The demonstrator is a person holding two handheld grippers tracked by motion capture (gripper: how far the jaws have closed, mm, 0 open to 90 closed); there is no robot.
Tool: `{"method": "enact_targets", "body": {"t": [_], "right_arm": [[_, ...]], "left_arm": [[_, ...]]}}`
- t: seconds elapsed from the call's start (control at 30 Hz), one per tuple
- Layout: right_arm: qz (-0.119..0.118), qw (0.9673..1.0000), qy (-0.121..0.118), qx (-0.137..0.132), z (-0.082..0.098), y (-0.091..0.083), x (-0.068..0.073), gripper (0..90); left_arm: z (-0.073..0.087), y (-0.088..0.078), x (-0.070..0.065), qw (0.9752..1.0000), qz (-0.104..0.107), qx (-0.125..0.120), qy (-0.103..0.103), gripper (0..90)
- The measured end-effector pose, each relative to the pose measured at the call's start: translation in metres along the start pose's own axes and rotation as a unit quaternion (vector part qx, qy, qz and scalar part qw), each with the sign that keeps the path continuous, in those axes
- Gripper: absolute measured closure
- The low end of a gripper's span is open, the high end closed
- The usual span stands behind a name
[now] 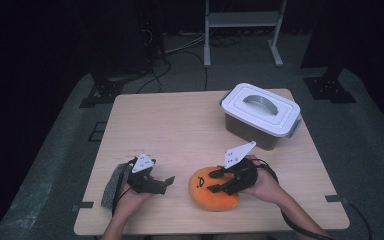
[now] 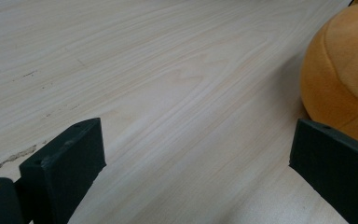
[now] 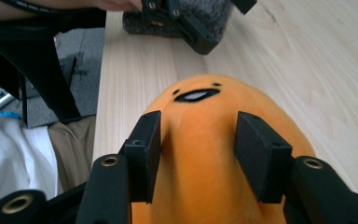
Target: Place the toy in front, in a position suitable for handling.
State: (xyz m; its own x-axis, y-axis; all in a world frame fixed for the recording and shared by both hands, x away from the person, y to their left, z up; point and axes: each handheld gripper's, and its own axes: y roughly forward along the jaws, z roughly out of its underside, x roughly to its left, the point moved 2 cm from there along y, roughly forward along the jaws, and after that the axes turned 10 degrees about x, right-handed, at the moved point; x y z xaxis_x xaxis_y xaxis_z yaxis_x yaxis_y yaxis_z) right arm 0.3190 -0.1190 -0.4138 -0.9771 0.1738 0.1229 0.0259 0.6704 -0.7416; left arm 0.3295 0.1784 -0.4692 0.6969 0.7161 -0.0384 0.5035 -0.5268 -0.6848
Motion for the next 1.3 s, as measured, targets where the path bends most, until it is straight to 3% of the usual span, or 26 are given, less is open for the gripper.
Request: {"method": "enact_targets", "body": {"t": [0.27, 0.57, 0.7, 0.87, 1.13, 1.3], "right_arm": [[0.008, 0.9994, 0.014, -0.031, 0.005, -0.019, 0.002, 40.9], [0.026, 0.9955, 0.057, -0.072, 0.033, -0.039, -0.006, 37.5], [0.028, 0.9951, 0.065, -0.069, 0.042, -0.038, -0.008, 36.5], [0.033, 0.9969, 0.057, -0.043, 0.048, -0.028, -0.005, 34.6], [0.036, 0.9965, 0.056, -0.05, 0.055, -0.022, -0.003, 34.4], [0.039, 0.9967, 0.053, -0.047, 0.055, -0.021, -0.002, 34.3]], "left_arm": [[0.0, -0.001, 0.0, 1.0, -0.001, 0.0, 0.0, 2.5], [0.0, -0.002, 0.0, 1.0, 0.001, 0.0, 0.001, 3.1], [-0.001, -0.003, 0.0, 1.0, 0.003, -0.002, 0.004, 3.5], [0.0, -0.007, 0.002, 0.9999, 0.003, 0.0, 0.014, 4.9], [0.004, -0.027, 0.016, 0.9998, -0.011, -0.003, 0.018, 9.5], [0.013, -0.036, 0.029, 0.9994, -0.014, 0.025, 0.017, 13.7]]}}
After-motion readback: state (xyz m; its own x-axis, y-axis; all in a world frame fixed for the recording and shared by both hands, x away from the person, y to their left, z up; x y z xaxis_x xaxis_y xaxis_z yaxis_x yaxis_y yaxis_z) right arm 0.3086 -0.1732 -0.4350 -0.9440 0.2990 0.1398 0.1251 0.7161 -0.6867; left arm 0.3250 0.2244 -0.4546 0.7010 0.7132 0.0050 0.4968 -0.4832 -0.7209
